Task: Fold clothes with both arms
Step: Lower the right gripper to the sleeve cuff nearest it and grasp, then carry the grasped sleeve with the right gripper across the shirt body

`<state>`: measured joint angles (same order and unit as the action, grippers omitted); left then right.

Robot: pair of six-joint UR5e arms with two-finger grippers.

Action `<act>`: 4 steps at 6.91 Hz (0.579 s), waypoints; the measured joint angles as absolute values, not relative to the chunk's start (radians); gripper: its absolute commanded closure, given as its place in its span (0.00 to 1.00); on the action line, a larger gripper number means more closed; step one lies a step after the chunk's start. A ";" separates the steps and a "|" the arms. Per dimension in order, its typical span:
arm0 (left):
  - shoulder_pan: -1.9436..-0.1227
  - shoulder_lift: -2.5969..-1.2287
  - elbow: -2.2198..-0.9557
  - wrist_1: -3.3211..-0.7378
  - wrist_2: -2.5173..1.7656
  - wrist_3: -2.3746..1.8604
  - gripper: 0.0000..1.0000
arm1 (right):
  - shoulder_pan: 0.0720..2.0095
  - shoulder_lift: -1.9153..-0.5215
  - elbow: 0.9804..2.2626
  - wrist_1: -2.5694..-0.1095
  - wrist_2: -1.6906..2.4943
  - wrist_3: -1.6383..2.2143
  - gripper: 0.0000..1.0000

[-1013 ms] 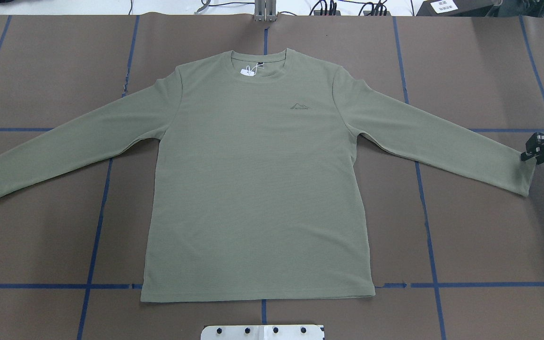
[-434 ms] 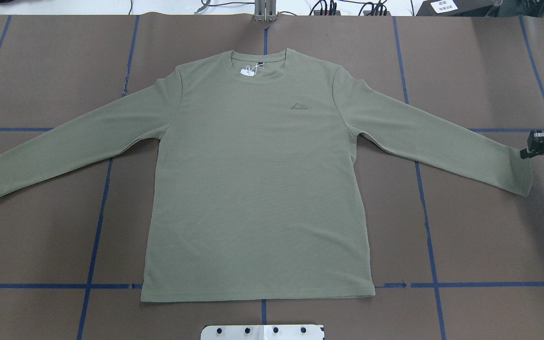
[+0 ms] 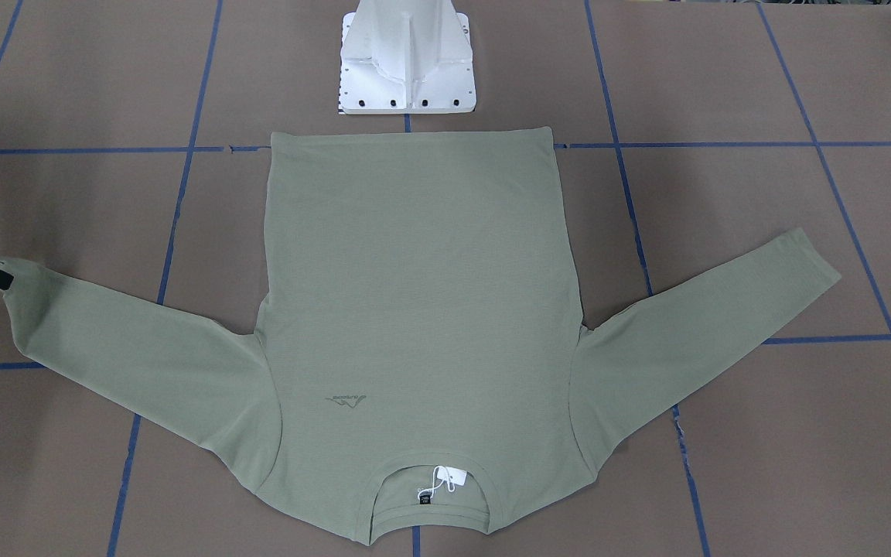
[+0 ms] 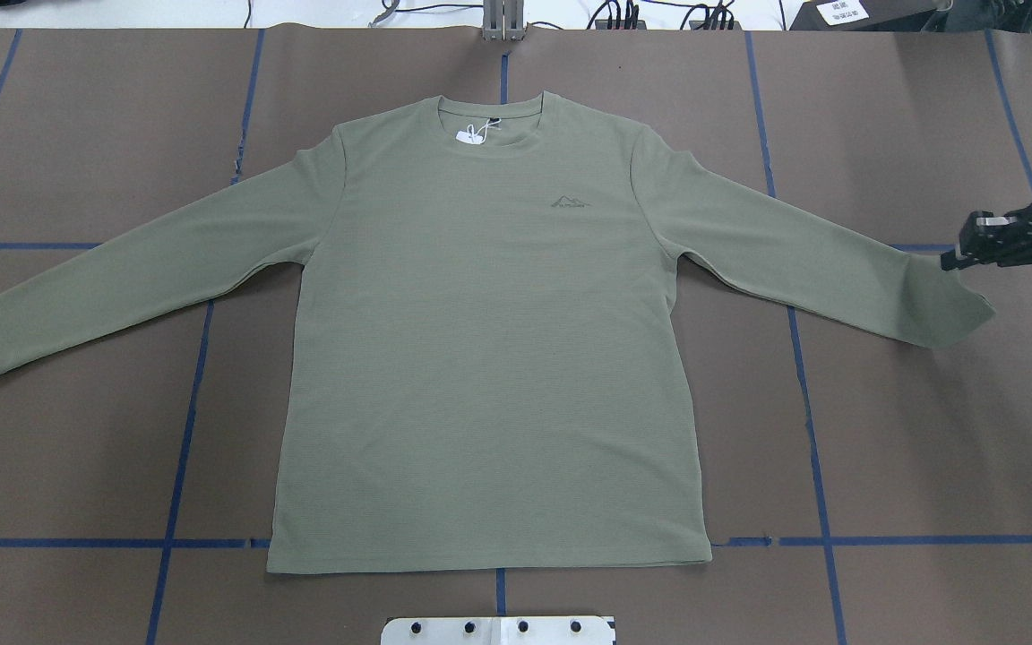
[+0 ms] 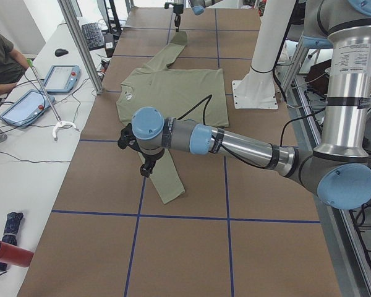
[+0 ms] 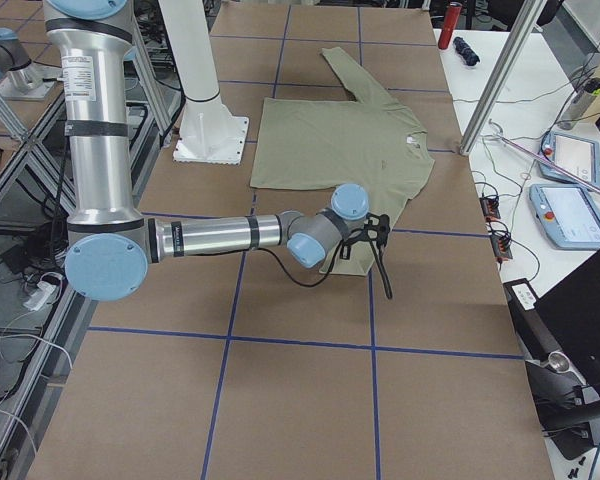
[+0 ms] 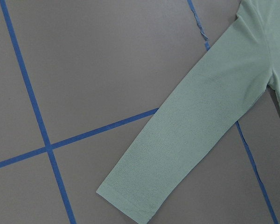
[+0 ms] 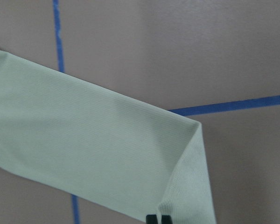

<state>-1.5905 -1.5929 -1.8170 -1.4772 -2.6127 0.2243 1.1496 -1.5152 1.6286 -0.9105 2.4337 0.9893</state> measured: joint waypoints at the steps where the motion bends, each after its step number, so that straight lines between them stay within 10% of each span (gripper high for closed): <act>1: -1.590 -1.592 -1.818 -1.478 -2.613 0.225 0.00 | 1.105 -1.435 1.666 -0.911 2.417 1.139 1.00; 4: -1.589 -1.591 -1.820 -1.480 -2.615 0.226 0.00 | 0.857 -1.134 1.650 -0.945 2.157 1.538 1.00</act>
